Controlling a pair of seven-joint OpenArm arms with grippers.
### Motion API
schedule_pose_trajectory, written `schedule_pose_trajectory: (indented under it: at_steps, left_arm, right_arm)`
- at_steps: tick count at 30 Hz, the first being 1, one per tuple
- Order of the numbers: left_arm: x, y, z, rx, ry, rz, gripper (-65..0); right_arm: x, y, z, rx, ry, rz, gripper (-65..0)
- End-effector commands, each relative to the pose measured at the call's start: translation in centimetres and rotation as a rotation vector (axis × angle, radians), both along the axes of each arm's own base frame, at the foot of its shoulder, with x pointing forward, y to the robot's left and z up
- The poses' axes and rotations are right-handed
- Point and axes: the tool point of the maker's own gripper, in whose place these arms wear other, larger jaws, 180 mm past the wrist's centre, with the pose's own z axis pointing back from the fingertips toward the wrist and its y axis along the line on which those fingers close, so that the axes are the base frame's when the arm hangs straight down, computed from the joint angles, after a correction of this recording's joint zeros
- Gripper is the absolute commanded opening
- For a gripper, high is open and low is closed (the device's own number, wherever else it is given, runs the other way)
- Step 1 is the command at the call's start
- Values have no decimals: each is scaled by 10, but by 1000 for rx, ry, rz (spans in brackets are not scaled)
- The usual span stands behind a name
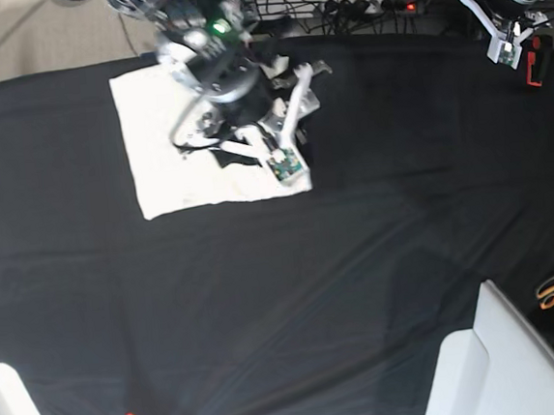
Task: Fold the T-shirt properly
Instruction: 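Press the folded layer down with the right gripper, then release the shirt and move the right gripper to its side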
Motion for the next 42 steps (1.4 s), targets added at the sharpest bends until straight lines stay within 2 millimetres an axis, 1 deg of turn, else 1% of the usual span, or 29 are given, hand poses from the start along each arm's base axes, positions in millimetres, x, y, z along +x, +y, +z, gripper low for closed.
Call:
schedule_pose_trajectory:
  at_steps: [1,2,3,4,6,8,9,10,11,12,13,15,17,19,22,24,27,29,30,33,34,35,37,41,42]
  left_arm:
    - [1,4,5,11,-10,-6,-650]
    - [1,3,5,12,-11,-6,-650]
    - [1,3,6,10,-13,-7,-650]
    - [1,3,6,10,-13,-7,-650]
    - [1,3,6,10,-13,-7,-650]
    - [1,3,6,10,-13,-7,-650]
    - [1,3,6,12,-12,-7,-650]
    - [2,3,6,9,-15,-6,-650]
    - [2,3,6,9,-15,-6,-650]
    - [2,3,6,9,-15,-6,-650]
    - [6,4,7,10,-23,-5,-650]
    - [10,4,6,13,-30,-4,-650]
    - [13,4,7,13,-35,-3,-650]
    - [18,-2,6,4,-42,-16,-650]
    - [23,-18,1,-22,-38,-57,-650]
    - [32,-37,-3,-56,-45,-98,-650]
    - [39,-61,-7,-95,-48,-150,-650]
    - [48,-80,-5,-122,-68,-189,-650]
    - [53,-92,-2,-144,-82,-214,-650]
    - [62,-123,7,-185,-116,-288,-650]
    - [68,-134,12,-199,-138,-312,-650]
    - [72,-140,15,-203,-147,-327,-650]
    - [75,-143,15,-189,-122,-338,-650]
    - [96,-149,20,-186,-128,-290,-650]
    - [102,-152,24,-185,-139,-289,-650]
  right_arm:
    - [13,-3,22,29,-75,-16,-309]
    - [16,-12,24,21,-78,-36,-311]
    - [18,-22,21,5,-64,-63,-314]
    - [22,-34,16,-16,-43,-96,-335]
    - [19,-52,-1,-55,16,-144,-434]
    - [16,-68,-12,-77,52,-188,-591]
    - [12,-74,-18,-87,71,-204,-650]
    - [8,-79,-23,-95,88,-217,-650]
    - [4,-83,-27,-101,103,-229,-626]
    - [0,-88,-31,-107,119,-240,-627]
    - [-6,-91,-35,-113,135,-246,-642]
    - [-19,-92,-42,-121,167,-243,-647]
    - [-27,-91,-45,-122,186,-236,-648]
    - [-36,-89,-55,-131,222,-231,-648]
    - [-46,-86,-69,-155,262,-186,-648]
    - [-52,-84,-76,-159,286,-177,-648]
    - [-69,-62,-87,-70,382,-134,-650]
    - [-79,-51,-94,-30,434,-93,-650]
    - [-82,-48,-97,-23,448,-78,-650]
    - [-83,-47,-97,-24,446,-63,-650]
    - [-82,-47,-94,-21,442,-64,-650]
    - [-80,-46,-91,-14,434,-68,-650]
    - [-75,-45,-80,4,408,-70,-650]
    - [-79,-43,-75,13,419,-65,-650]
    - [-80,-43,-75,13,422,-65,-650]
